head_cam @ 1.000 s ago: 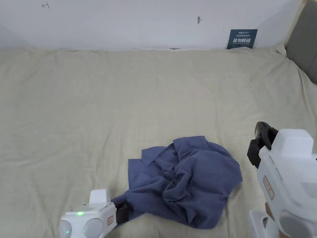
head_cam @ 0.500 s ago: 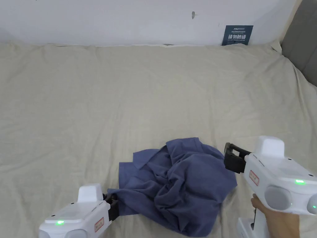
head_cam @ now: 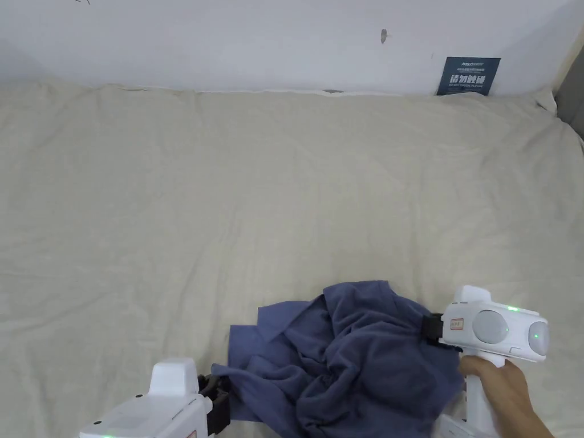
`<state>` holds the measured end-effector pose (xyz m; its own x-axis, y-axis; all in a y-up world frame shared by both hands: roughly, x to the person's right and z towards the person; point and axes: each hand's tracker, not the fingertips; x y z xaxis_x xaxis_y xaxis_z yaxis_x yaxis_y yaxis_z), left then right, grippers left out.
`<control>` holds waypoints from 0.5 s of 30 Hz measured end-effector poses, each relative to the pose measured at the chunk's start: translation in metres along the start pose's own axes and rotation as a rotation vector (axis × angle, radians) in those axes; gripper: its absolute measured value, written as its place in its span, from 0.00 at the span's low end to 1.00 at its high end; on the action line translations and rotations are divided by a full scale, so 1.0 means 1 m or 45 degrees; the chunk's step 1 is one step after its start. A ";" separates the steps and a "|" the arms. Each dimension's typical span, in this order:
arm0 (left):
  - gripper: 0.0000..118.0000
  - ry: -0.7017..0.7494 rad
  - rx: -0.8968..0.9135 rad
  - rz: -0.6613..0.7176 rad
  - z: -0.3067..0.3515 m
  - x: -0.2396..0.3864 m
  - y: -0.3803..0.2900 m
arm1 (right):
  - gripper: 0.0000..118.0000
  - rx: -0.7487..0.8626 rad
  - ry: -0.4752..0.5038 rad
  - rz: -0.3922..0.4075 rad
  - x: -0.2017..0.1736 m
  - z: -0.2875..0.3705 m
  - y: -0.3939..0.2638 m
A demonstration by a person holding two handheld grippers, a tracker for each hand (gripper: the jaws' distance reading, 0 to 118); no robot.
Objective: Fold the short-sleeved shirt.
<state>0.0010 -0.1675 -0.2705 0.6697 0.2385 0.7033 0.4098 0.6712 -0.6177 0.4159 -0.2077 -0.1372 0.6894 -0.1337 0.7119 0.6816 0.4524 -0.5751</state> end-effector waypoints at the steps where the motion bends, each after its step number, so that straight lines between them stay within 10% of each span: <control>1: 0.08 -0.002 -0.005 0.004 0.000 -0.001 0.000 | 0.30 -0.014 0.011 -0.010 -0.001 -0.002 -0.004; 5: 0.08 -0.017 -0.014 0.019 0.001 -0.005 0.001 | 0.06 0.012 0.012 0.011 0.001 0.003 -0.010; 15: 0.08 -0.109 0.229 0.124 0.038 -0.018 0.071 | 0.05 0.404 0.035 0.120 0.002 0.137 0.024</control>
<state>-0.0054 -0.0971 -0.3139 0.6423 0.3623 0.6754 0.2233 0.7545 -0.6171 0.3999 -0.0760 -0.0944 0.7551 -0.0995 0.6480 0.5070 0.7153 -0.4810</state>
